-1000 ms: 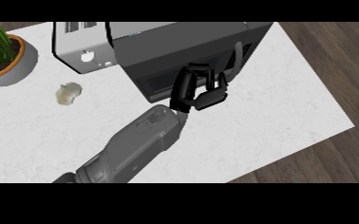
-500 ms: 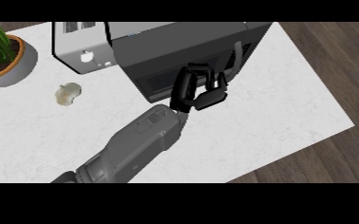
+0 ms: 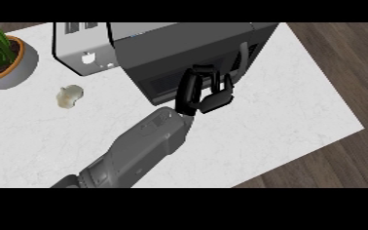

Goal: Pick up the milk, place it into the microwave and close the microwave

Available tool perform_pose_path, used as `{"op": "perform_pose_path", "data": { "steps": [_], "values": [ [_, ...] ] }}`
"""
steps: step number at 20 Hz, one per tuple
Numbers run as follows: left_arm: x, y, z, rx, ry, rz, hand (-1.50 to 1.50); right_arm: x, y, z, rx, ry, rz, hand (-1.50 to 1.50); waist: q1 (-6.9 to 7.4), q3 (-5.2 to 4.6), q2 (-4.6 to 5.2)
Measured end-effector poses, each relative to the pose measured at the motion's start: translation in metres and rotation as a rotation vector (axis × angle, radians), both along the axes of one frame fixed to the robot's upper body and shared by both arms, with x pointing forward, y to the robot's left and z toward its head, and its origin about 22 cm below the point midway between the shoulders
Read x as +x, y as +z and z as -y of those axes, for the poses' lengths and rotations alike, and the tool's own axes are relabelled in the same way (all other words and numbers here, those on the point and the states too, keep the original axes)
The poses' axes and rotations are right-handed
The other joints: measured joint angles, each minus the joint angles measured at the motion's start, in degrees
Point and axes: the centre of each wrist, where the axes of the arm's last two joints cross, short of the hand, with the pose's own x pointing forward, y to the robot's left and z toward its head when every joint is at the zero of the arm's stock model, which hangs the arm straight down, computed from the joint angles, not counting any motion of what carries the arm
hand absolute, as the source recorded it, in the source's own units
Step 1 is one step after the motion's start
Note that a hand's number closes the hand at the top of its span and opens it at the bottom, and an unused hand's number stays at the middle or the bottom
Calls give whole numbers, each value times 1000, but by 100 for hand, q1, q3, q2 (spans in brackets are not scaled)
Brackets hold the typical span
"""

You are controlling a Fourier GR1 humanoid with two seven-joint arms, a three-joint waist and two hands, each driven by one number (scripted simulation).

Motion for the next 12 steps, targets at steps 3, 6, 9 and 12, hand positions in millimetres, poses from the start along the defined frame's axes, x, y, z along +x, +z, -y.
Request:
{"op": "perform_pose_path", "data": {
  "steps": [3,6,9,12],
  "values": [
    [0,0,1,-1,-3,8,150,2,1,5,9,2,-4,-150,16,7,17],
    [0,1,2,-6,-4,8,150,5,0,8,29,10,-10,-150,23,10,24],
    [0,1,3,-9,-11,11,150,7,-3,12,57,16,-15,-150,42,15,34],
    [0,2,4,-11,-15,13,150,9,-3,17,77,20,-18,-150,59,18,42]
  ]
}}
